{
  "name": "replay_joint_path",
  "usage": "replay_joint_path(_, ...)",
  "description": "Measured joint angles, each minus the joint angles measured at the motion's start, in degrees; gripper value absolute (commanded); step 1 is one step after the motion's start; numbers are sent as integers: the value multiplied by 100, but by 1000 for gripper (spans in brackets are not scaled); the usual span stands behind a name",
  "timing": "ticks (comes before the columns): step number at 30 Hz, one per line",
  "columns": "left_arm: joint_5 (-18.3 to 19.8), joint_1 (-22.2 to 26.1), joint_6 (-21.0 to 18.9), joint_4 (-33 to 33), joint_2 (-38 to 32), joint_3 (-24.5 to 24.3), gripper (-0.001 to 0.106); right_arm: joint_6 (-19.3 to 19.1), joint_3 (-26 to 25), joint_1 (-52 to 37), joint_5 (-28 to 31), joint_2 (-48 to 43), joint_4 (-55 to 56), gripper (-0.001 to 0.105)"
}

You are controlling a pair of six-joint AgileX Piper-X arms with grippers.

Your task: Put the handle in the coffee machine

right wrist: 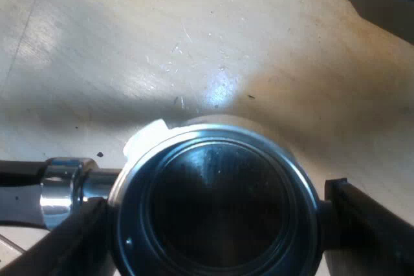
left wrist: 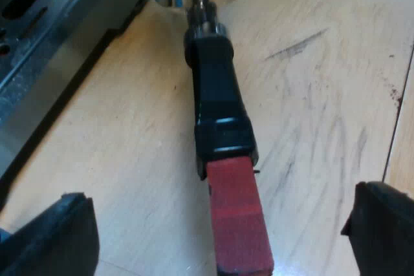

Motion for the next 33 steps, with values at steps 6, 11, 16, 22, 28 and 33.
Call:
replay_joint_path(6,0,0,0,-242,32,177,80,5,0,0,0,0,0,0)
replay_joint_path(11,0,0,0,-586,241,355,80,13,0,0,-47,0,0,0)
replay_joint_path(16,0,0,0,-830,532,380,80,13,0,0,-112,0,0,0)
replay_joint_path(22,0,0,0,-1061,1105,380,80,13,0,0,-125,0,0,0)
replay_joint_path(28,0,0,-11,-1178,1564,380,80,13,0,0,-125,0,0,0)
replay_joint_path(33,0,0,-132,-1480,1702,380,80,13,0,0,-125,0,0,0)
